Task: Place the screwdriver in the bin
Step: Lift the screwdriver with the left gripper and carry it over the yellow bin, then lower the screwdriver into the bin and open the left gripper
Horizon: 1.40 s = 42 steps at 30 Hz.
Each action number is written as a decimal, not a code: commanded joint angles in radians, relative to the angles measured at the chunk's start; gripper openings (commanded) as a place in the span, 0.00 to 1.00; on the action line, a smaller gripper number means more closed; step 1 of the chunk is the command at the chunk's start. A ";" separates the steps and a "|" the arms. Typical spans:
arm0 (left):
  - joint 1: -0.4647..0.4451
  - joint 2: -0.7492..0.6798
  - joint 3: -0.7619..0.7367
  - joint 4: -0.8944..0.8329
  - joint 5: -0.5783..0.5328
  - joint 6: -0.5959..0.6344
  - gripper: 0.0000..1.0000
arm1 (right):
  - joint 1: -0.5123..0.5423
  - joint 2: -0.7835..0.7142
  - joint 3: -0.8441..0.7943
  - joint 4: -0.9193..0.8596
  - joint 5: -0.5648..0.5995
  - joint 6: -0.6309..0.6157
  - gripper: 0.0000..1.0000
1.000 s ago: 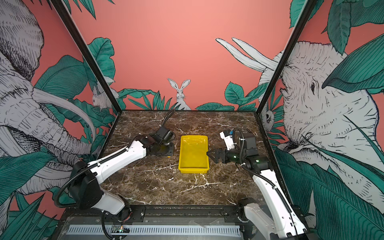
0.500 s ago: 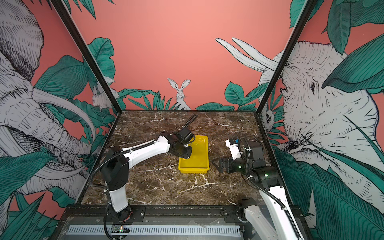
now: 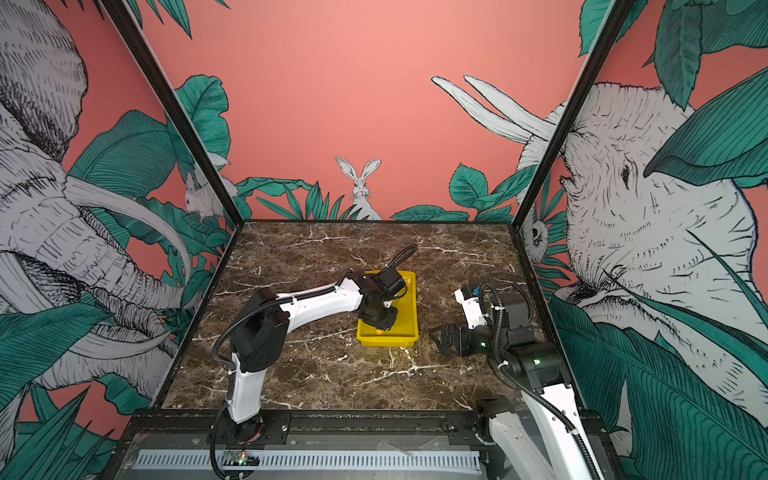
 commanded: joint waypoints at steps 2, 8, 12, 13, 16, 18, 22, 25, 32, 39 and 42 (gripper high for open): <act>-0.005 0.001 0.021 0.001 0.018 0.007 0.00 | 0.001 -0.022 -0.009 -0.042 0.029 -0.024 1.00; -0.005 0.021 0.047 -0.002 0.014 0.016 0.01 | 0.000 -0.049 -0.021 -0.043 0.042 -0.021 1.00; -0.005 0.033 0.064 -0.010 0.008 0.021 0.05 | 0.001 -0.067 -0.027 -0.044 0.051 -0.018 1.00; -0.005 0.033 0.065 -0.008 0.002 0.022 0.06 | 0.001 -0.072 -0.027 -0.046 0.054 -0.018 1.00; -0.003 0.035 0.075 -0.017 -0.025 0.024 0.10 | 0.000 -0.082 -0.033 -0.045 0.055 -0.017 1.00; -0.003 0.036 0.078 -0.015 -0.026 0.024 0.14 | 0.000 -0.085 -0.036 -0.044 0.058 -0.015 1.00; -0.003 0.044 0.077 -0.016 -0.029 0.020 0.19 | 0.000 -0.084 -0.040 -0.043 0.056 -0.014 1.00; 0.001 0.053 0.075 -0.013 -0.025 0.013 0.22 | 0.001 -0.090 -0.041 -0.040 0.057 -0.013 1.00; 0.020 0.058 0.069 0.002 -0.005 -0.004 0.30 | 0.000 -0.111 -0.047 -0.034 0.063 -0.008 1.00; 0.028 0.046 0.053 0.027 0.007 -0.012 0.39 | 0.001 -0.116 -0.050 -0.029 0.068 -0.001 1.00; 0.029 0.034 0.055 0.034 0.013 -0.012 0.46 | 0.001 -0.120 -0.050 -0.030 0.071 0.002 1.00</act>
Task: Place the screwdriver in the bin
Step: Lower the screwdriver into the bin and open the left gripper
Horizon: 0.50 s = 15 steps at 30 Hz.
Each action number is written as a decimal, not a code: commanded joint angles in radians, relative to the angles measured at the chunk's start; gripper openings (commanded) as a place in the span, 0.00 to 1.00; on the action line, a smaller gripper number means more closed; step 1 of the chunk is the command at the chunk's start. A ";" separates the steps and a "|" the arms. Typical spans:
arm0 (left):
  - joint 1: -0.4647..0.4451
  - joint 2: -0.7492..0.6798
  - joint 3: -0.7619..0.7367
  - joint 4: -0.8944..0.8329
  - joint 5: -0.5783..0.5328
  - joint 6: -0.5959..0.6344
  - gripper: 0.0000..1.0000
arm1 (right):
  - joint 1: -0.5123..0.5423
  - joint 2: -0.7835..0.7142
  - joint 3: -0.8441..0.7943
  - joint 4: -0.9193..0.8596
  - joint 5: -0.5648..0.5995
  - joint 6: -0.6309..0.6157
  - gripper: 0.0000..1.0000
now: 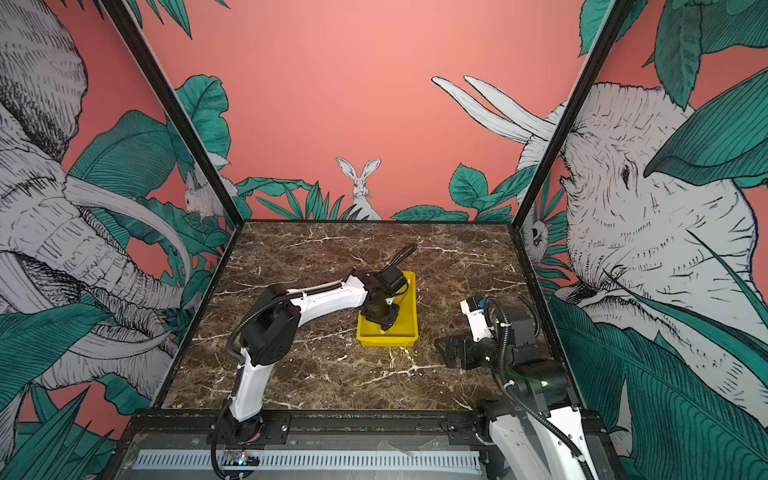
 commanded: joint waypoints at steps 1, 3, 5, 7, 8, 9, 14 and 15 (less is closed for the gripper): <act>0.005 -0.047 0.005 0.010 0.010 -0.011 0.49 | 0.001 -0.013 -0.011 0.019 0.010 0.011 1.00; 0.005 -0.060 0.010 0.011 0.010 -0.008 0.54 | 0.001 -0.015 -0.011 0.023 0.012 0.012 1.00; 0.005 -0.077 0.017 0.010 0.001 -0.005 0.63 | 0.000 -0.009 -0.005 0.028 0.012 0.017 1.00; 0.005 -0.097 0.022 0.009 -0.010 -0.001 0.72 | 0.001 0.014 0.006 0.036 0.011 0.021 1.00; 0.005 -0.107 0.023 0.011 -0.014 0.004 0.75 | 0.000 0.032 0.014 0.042 0.010 0.022 1.00; 0.005 -0.118 0.026 0.011 -0.018 0.011 0.80 | 0.000 0.053 0.024 0.054 0.009 0.024 1.00; 0.004 -0.187 0.033 0.002 -0.037 0.041 0.92 | 0.000 0.157 0.091 0.146 -0.010 0.039 1.00; 0.001 -0.207 0.030 0.008 -0.037 0.048 0.92 | 0.001 0.176 0.103 0.168 -0.003 0.041 1.00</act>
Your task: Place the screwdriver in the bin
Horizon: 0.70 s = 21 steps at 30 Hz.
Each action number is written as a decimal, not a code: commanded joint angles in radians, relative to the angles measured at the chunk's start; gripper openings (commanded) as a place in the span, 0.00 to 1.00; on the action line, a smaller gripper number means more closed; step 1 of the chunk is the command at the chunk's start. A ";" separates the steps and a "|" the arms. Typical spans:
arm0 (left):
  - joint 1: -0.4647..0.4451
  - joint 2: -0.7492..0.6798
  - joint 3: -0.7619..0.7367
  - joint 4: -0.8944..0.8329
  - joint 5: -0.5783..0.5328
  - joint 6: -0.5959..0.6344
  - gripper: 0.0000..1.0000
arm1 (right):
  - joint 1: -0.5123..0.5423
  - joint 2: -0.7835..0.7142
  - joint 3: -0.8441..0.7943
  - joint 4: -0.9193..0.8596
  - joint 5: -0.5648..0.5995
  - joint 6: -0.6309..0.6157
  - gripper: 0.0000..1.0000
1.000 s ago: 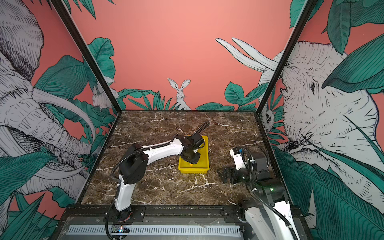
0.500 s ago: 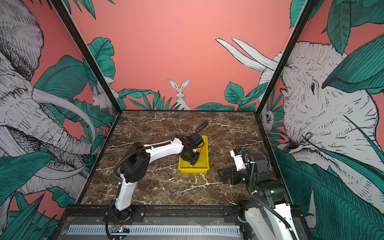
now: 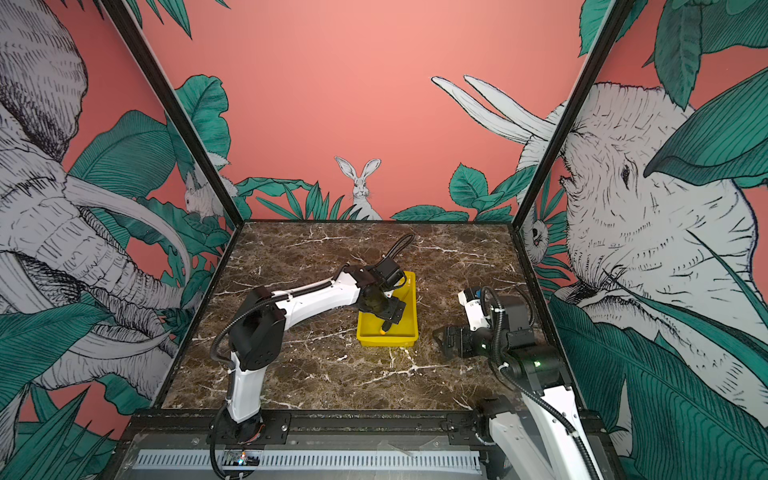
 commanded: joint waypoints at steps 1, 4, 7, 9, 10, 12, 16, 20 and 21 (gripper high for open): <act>-0.005 -0.113 0.025 -0.001 -0.028 0.034 0.93 | 0.000 0.046 0.061 0.125 0.003 0.018 1.00; -0.021 -0.170 0.026 -0.019 -0.086 0.072 0.95 | 0.001 0.102 0.082 0.198 0.021 0.041 1.00; -0.021 -0.257 -0.019 0.008 -0.112 0.081 0.98 | 0.001 0.169 0.094 0.275 0.043 0.082 0.99; -0.021 -0.334 -0.060 0.030 -0.152 0.092 0.99 | 0.001 0.206 0.095 0.332 0.058 0.103 0.99; -0.021 -0.379 -0.080 0.036 -0.184 0.100 0.99 | 0.001 0.223 0.097 0.359 0.068 0.112 0.99; -0.021 -0.472 -0.126 0.061 -0.247 0.134 0.99 | 0.000 0.247 0.101 0.399 0.104 0.130 0.99; -0.015 -0.638 -0.218 0.118 -0.397 0.214 1.00 | 0.001 0.302 0.126 0.431 0.182 0.127 0.99; 0.014 -0.746 -0.294 0.140 -0.494 0.231 1.00 | 0.000 0.370 0.165 0.453 0.180 0.089 0.99; 0.025 -0.774 -0.314 0.141 -0.518 0.233 1.00 | 0.000 0.385 0.173 0.461 0.184 0.084 0.99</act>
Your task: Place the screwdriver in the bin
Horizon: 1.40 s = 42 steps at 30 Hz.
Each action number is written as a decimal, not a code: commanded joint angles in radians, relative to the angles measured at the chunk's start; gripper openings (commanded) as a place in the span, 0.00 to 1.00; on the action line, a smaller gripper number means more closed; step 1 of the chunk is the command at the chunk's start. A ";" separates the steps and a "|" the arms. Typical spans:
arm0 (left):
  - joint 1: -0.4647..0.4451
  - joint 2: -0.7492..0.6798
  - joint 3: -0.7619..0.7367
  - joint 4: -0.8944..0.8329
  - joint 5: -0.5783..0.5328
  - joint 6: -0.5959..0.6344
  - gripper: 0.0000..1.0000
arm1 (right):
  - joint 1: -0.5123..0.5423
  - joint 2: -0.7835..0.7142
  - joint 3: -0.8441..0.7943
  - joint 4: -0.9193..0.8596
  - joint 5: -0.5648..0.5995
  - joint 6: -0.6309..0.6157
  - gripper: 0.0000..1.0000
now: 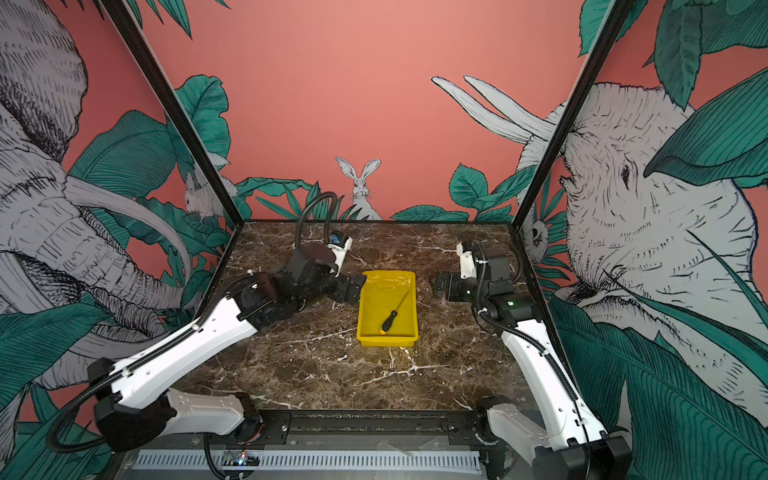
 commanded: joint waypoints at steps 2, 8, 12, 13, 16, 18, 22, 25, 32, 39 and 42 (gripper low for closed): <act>0.046 -0.085 -0.103 0.031 -0.174 0.049 1.00 | 0.000 0.053 0.047 0.076 0.060 -0.025 0.99; 0.169 -0.258 -0.311 0.232 -0.196 0.207 1.00 | 0.000 0.093 0.055 0.098 0.166 -0.099 0.99; 0.217 -0.312 -0.372 0.295 -0.220 0.282 1.00 | 0.000 0.096 0.040 0.097 0.226 -0.107 0.99; 0.245 -0.311 -0.364 0.277 -0.204 0.285 1.00 | 0.000 0.095 0.039 0.093 0.237 -0.110 0.99; 0.310 -0.308 -0.355 0.253 -0.142 0.299 1.00 | -0.001 0.087 0.035 0.081 0.275 -0.139 0.99; 0.373 -0.309 -0.362 0.248 -0.052 0.304 1.00 | -0.001 0.079 0.025 0.089 0.302 -0.169 0.99; 0.543 -0.313 -0.404 0.285 0.128 0.286 1.00 | -0.001 0.039 -0.010 0.122 0.401 -0.249 0.99; 0.661 -0.306 -0.454 0.361 0.183 0.274 1.00 | -0.001 -0.007 -0.037 0.128 0.567 -0.289 0.99; 0.880 -0.234 -0.603 0.529 0.308 0.147 1.00 | -0.001 -0.113 -0.225 0.369 0.740 -0.401 0.99; 0.906 -0.147 -0.763 0.743 0.216 0.245 1.00 | -0.006 0.031 -0.393 0.712 0.653 -0.347 0.99; 0.920 -0.126 -0.815 0.834 0.215 0.277 1.00 | -0.005 0.163 -0.405 0.830 0.627 -0.348 0.99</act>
